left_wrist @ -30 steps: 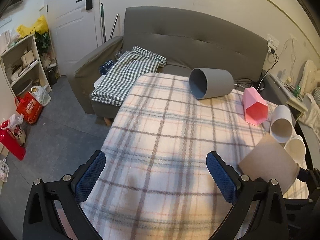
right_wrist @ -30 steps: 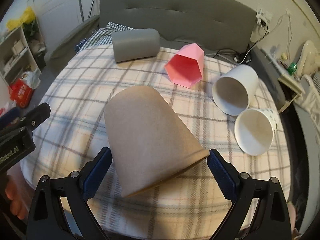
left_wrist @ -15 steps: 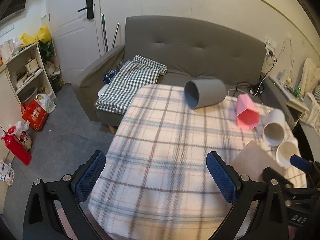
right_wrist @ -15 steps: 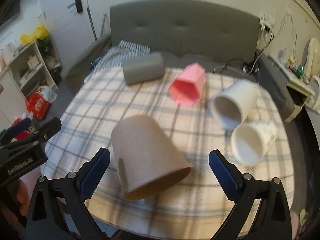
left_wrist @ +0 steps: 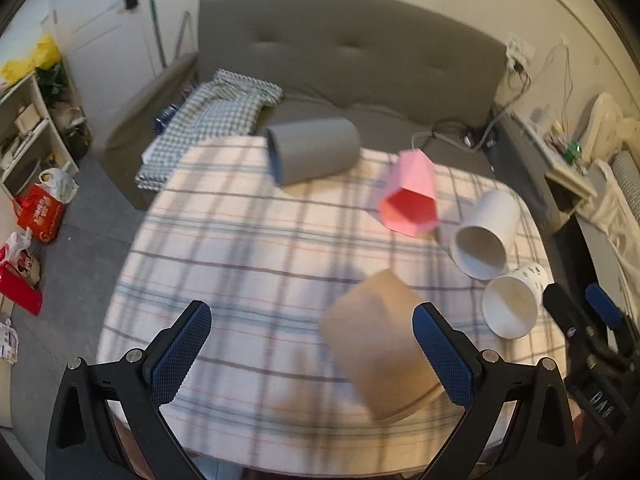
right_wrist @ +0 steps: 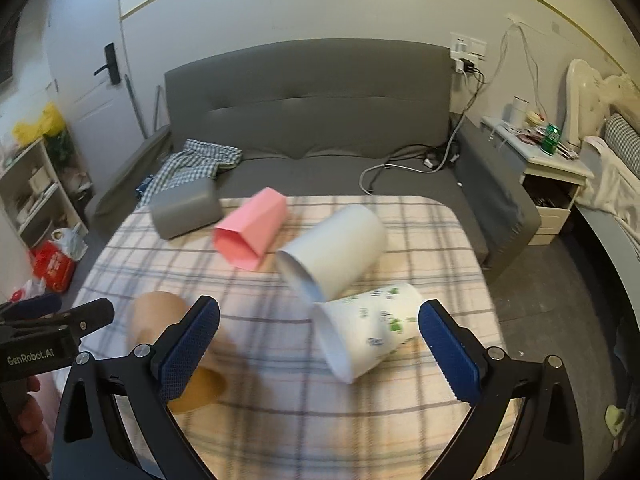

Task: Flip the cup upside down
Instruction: 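Rotate the held tan cup with the right gripper, bringing it toward the left tool, then grasp the tan cup with the left gripper while the right gripper releases it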

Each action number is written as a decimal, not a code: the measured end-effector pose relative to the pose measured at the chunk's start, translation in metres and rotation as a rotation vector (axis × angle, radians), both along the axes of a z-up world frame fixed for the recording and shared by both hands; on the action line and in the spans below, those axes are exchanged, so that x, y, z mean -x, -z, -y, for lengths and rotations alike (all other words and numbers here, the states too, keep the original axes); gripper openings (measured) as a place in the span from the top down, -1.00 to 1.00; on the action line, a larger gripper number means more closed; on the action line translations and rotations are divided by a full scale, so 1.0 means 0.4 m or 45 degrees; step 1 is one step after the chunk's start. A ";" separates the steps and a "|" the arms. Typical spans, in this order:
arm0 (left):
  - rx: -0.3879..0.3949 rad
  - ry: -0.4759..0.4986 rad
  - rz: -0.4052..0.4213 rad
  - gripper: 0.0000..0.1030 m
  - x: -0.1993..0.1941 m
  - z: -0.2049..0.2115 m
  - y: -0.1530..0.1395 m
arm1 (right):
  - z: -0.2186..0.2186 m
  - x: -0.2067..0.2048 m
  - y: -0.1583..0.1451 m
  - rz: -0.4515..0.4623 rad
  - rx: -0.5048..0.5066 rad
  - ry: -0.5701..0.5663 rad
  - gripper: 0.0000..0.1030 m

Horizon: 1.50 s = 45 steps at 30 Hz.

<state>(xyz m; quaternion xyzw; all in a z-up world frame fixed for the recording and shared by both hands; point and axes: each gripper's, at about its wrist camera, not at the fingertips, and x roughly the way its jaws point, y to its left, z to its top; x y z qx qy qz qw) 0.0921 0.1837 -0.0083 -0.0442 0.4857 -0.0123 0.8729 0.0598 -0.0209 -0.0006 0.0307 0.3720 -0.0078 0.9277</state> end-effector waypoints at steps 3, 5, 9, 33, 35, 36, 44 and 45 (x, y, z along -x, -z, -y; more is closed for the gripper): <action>0.002 0.004 -0.059 -1.00 -0.028 0.038 0.016 | 0.024 -0.009 0.032 -0.008 0.002 0.002 -0.95; 0.001 0.005 -0.096 -1.00 -0.045 0.057 0.029 | 0.028 -0.013 0.048 -0.016 -0.009 -0.005 -0.95; -0.029 0.000 -0.154 -1.00 -0.070 0.083 0.062 | 0.038 -0.032 0.077 -0.035 -0.024 -0.026 -0.95; 0.121 0.068 -0.397 -0.82 -0.157 0.104 0.141 | 0.066 -0.073 0.115 -0.080 -0.149 -0.037 -0.95; 0.127 0.081 -0.394 -0.79 -0.159 0.103 0.135 | 0.067 -0.072 0.113 -0.078 -0.149 -0.041 -0.95; 0.132 0.089 -0.395 -0.77 -0.159 0.102 0.132 | 0.065 -0.072 0.113 -0.078 -0.149 -0.043 -0.95; 0.124 0.098 -0.329 -0.74 -0.157 0.089 0.091 | 0.055 -0.068 0.108 -0.066 -0.137 -0.056 -0.95; 0.113 0.091 -0.310 -0.74 -0.162 0.082 0.081 | 0.055 -0.068 0.108 -0.066 -0.137 -0.056 -0.95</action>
